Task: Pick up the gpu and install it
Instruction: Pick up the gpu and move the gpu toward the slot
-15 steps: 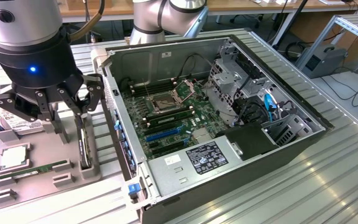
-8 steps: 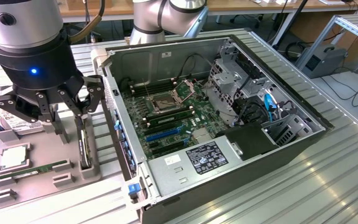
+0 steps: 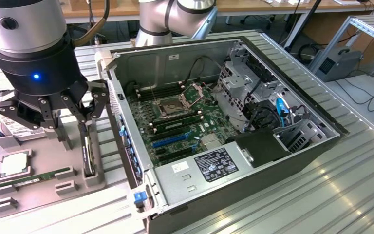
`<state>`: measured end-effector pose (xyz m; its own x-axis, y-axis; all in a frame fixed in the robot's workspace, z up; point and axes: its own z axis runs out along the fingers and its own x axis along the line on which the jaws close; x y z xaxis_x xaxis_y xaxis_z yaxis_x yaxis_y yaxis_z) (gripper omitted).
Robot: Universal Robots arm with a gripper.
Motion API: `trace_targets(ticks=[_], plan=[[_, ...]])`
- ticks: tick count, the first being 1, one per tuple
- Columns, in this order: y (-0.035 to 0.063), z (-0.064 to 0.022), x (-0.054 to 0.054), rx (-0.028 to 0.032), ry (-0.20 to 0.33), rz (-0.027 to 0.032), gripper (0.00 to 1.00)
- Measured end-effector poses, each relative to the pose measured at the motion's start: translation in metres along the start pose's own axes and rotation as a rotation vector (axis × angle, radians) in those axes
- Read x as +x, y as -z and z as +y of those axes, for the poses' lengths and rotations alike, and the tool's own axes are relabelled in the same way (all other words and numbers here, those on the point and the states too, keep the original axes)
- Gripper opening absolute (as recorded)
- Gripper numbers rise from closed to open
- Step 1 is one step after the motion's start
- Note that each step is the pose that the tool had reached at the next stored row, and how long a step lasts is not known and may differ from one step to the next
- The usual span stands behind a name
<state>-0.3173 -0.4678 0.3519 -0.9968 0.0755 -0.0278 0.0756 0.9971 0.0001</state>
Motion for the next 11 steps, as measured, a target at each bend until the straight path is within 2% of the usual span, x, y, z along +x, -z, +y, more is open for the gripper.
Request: trace_targets(ticks=[11], plan=[[-0.0038, 0.0, 0.0001, 0.0021, 0.0, -0.0002, 0.42]])
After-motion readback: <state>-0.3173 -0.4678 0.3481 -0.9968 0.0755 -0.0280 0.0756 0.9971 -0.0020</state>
